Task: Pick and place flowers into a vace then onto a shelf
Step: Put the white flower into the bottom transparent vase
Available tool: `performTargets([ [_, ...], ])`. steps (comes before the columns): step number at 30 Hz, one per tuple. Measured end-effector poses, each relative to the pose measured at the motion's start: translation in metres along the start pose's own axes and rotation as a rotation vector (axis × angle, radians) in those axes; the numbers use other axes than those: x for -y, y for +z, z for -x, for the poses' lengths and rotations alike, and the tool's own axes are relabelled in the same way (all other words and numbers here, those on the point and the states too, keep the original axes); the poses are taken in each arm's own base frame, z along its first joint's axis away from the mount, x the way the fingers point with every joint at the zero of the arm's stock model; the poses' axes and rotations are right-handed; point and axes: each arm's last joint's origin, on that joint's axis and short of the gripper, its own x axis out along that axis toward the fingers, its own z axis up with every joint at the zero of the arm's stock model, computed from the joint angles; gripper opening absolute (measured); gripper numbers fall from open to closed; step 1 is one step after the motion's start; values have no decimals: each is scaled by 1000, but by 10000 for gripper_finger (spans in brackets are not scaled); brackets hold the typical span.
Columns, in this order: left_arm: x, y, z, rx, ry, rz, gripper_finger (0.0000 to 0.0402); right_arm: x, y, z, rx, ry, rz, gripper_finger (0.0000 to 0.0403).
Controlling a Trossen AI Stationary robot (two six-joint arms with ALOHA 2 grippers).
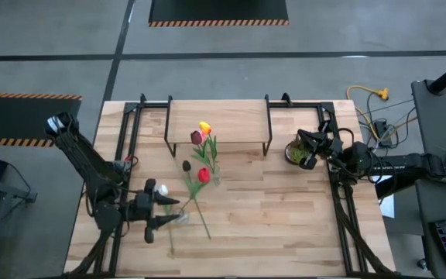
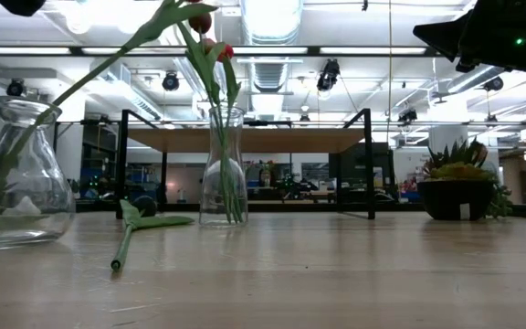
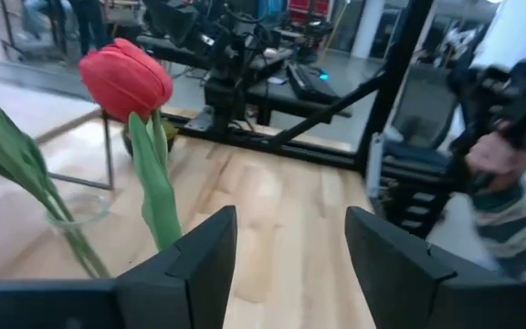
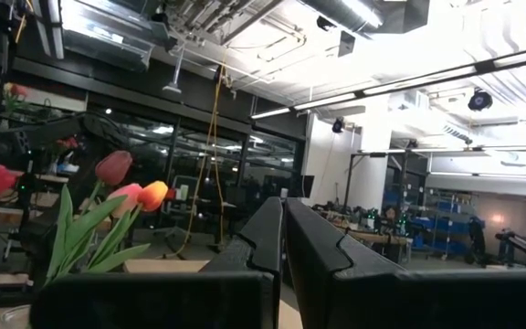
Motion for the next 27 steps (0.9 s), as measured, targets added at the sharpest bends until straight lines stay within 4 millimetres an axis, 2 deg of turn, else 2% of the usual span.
performTargets([
  [4, 0, -2, 5, -18, -7, 97, 189, 0, 0, 0, 0, 0, 0, 8],
  [13, -11, -18, 6, -88, 95, 283, 189, 0, 0, 0, 0, 0, 0, 9],
  [19, -14, -16, 8, -90, 106, 357, 189, 0, 0, 0, 0, 0, 0, 9],
  [24, -21, -17, 12, -110, 139, 371, 189, 0, 0, 0, 0, 0, 0, 9],
  [27, -21, -14, 13, -111, 124, 253, 189, 0, 0, 0, 0, 0, 0, 8],
])
